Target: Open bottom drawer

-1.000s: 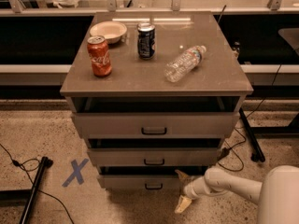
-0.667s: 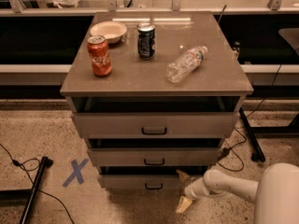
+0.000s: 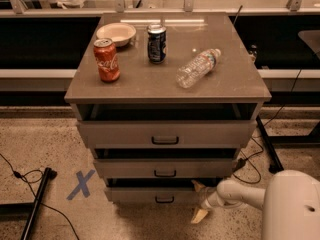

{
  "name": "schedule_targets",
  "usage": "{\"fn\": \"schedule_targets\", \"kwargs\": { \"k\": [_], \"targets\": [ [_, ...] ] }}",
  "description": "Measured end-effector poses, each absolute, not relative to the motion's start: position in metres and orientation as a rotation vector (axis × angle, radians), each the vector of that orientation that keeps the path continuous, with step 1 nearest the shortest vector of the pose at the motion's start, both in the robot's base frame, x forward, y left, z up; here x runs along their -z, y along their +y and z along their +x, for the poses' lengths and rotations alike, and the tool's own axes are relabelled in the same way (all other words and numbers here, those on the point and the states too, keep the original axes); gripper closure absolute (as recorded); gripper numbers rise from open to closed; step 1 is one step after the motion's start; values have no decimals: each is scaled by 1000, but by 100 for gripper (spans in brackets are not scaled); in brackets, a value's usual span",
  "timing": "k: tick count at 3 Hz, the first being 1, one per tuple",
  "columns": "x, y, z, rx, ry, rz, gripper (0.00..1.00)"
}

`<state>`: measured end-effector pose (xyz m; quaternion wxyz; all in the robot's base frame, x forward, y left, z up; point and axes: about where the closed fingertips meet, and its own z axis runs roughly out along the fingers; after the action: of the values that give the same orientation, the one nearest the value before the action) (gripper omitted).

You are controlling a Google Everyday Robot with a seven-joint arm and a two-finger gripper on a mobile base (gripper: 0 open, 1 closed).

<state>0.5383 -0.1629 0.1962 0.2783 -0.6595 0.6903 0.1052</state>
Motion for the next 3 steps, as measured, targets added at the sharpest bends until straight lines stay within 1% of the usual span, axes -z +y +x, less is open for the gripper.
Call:
{"fn": "schedule_targets", "kwargs": {
  "k": [2,3],
  "targets": [
    [-181,-164,545,-289,1871,-1822,15],
    [-182,-163,536,-299,1867,-1848,19]
  ]
}}
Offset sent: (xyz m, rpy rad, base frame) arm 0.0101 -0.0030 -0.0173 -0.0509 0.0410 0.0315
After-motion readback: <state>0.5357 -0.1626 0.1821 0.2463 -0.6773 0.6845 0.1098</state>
